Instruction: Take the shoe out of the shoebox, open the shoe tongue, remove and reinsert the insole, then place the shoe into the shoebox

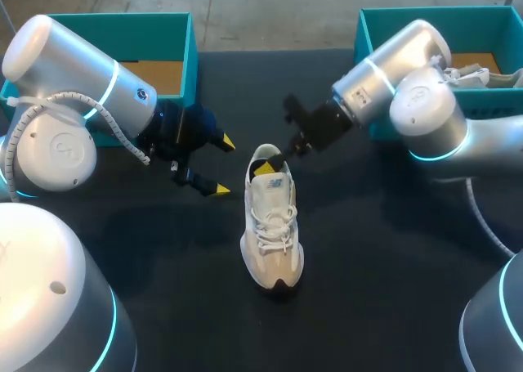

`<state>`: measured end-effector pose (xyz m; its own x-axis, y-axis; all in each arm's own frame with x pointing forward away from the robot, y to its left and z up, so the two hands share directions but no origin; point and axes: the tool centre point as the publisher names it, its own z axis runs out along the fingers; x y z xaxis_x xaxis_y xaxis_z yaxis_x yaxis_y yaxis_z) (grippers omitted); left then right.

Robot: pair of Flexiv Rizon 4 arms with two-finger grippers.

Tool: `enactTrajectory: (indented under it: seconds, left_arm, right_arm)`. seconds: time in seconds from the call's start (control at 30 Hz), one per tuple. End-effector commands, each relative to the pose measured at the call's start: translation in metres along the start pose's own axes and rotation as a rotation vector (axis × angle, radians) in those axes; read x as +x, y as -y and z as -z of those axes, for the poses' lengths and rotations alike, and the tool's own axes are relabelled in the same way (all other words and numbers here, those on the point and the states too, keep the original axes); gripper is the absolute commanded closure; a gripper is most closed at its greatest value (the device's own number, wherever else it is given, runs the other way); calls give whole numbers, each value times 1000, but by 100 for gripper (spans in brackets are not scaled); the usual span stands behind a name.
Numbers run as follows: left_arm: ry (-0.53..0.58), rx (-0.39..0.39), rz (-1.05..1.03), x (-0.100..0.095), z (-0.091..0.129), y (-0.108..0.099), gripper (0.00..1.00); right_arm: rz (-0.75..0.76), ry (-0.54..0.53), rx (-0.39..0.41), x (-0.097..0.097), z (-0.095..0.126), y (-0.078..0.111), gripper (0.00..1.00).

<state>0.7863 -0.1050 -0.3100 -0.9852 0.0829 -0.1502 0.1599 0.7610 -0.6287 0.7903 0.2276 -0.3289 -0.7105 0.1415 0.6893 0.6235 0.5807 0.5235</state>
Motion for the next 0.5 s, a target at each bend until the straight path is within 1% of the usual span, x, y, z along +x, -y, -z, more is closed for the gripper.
enactTrajectory:
  seconds: [0.03, 0.1, 0.2, 0.5]
  left_arm:
    - [0, -4, 0, 1, 0, 0, 0]
    - [0, -4, 0, 1, 0, 0, 0]
    - [0, -4, 0, 1, 0, 0, 0]
    - [0, -4, 0, 1, 0, 0, 0]
  right_arm:
    - [1, 19, 5, 6, 3, -2, 63]
    - [6, 24, 6, 7, 4, -3, 62]
    - [13, 28, 5, 8, 4, -5, 57]
    - [39, 43, 10, 8, 4, -10, 55]
